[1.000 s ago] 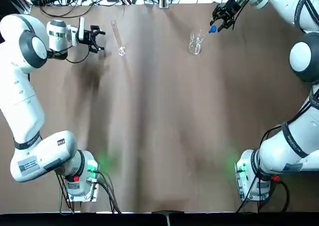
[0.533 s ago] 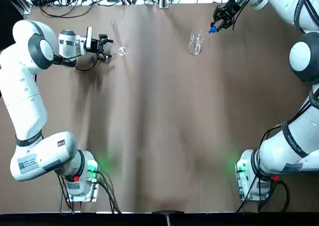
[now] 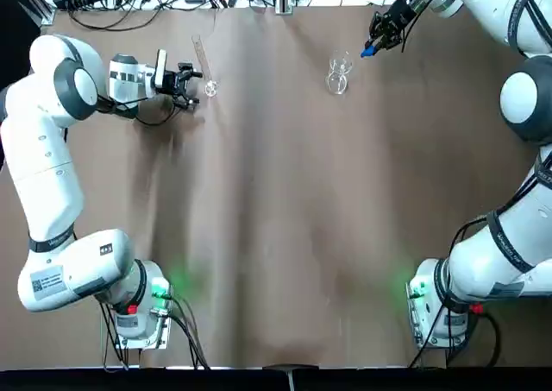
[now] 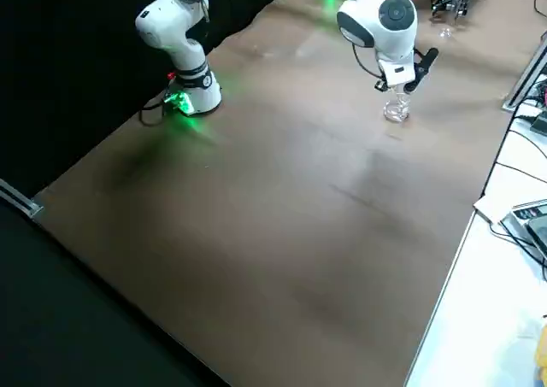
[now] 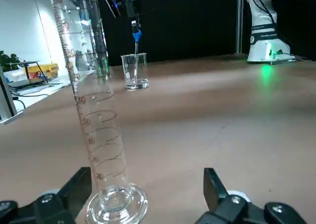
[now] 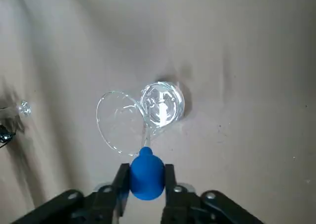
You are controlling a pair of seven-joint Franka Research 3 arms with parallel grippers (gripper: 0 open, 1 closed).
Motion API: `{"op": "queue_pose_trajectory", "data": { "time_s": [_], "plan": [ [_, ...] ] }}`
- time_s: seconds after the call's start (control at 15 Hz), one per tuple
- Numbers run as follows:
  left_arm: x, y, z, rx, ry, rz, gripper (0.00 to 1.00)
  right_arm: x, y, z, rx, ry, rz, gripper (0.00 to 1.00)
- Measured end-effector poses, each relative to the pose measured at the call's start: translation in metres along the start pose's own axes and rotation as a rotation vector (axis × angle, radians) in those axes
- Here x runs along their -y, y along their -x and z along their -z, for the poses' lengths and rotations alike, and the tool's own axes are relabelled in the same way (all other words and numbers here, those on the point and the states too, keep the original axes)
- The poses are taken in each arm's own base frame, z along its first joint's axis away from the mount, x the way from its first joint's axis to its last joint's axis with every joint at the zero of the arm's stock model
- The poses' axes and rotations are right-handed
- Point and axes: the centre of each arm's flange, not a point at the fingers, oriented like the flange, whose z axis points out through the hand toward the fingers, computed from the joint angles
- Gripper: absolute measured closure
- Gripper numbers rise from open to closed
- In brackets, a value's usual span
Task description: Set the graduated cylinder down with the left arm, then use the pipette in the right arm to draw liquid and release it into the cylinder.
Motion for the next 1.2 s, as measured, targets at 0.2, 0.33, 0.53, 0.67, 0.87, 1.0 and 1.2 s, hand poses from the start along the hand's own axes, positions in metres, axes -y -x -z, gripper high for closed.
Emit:
{"op": "queue_pose_trajectory", "data": {
  "time_s": [0.2, 0.33, 0.53, 0.67, 0.87, 1.0, 1.2],
  "plan": [
    [0.004, -0.004, -0.005, -0.032, -0.035, -0.028, 0.00, 0.000, 0.000, 0.000, 0.000, 0.000, 0.000, 0.78],
    [0.009, -0.008, -0.019, -0.059, -0.060, -0.027, 0.00, 0.000, 0.000, 0.000, 0.000, 0.000, 0.000, 0.85],
    [0.013, -0.013, -0.037, -0.080, -0.071, -0.024, 0.00, 0.000, 0.000, -0.001, 0.001, 0.000, -0.001, 0.88],
    [0.012, -0.010, -0.038, -0.081, -0.071, -0.020, 0.00, 0.000, 0.000, -0.001, 0.001, 0.000, 0.000, 0.88],
    [0.011, -0.004, -0.036, -0.088, -0.100, -0.011, 0.00, 0.000, 0.000, -0.001, 0.001, 0.000, 0.000, 0.88],
    [0.009, 0.002, -0.036, -0.091, -0.110, -0.001, 0.01, 0.000, 0.000, 0.000, 0.001, 0.000, 0.000, 0.88],
    [0.007, 0.009, -0.034, -0.069, -0.123, 0.009, 0.26, 0.002, -0.002, 0.004, -0.011, -0.001, 0.005, 0.88]
  ]
}}
